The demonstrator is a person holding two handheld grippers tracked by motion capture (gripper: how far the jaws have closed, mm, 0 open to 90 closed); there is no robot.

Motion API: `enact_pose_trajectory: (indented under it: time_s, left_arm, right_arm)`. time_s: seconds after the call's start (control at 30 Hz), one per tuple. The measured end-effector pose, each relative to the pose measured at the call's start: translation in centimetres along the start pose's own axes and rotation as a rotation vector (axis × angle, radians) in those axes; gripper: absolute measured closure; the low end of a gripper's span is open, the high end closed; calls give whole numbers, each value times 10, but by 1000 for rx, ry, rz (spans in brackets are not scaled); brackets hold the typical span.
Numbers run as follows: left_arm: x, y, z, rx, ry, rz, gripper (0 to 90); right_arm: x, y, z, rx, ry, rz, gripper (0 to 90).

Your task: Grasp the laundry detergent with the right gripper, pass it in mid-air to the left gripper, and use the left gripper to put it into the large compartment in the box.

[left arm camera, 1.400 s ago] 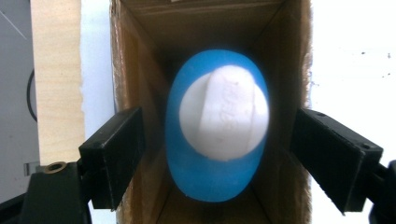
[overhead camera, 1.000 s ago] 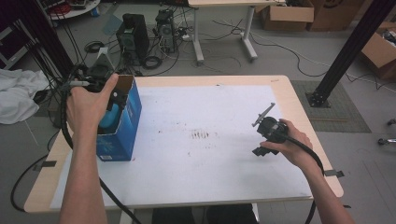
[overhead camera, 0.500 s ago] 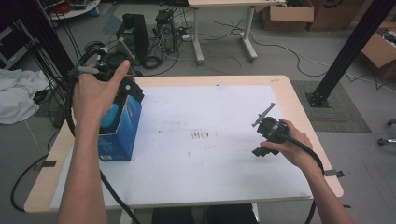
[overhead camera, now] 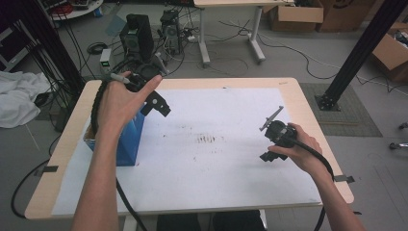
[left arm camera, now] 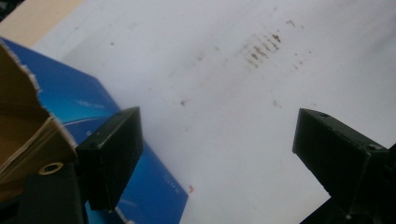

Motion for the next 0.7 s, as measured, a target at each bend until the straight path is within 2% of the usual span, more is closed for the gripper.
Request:
enact_pose_trajectory:
  time_s: [0.13, 0.37, 0.57, 0.7]
  left_arm:
    - [10, 9, -3, 43, -8, 30, 172]
    - [37, 28, -7, 147, -40, 72, 171]
    - [66, 45, -3, 186, -61, 114, 172]
    - [81, 53, -1, 213, -72, 124, 172]
  right_arm:
    - [-1, 0, 0, -4, 5, 2, 162]
    - [-3, 0, -1, -3, 8, -1, 163]
    - [-9, 0, -4, -3, 23, 0, 162]
    - [-11, 0, -5, -8, 30, 2, 163]
Point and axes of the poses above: each handheld gripper's, and its own axes: x roughly forward along the jaws, z roughly out of its underside, y roughly to its right, the point moved 8 cm from there along x, roughly forward along the jaws, and after that the axes turned 9 degrees about x, right-handed, at the moved point
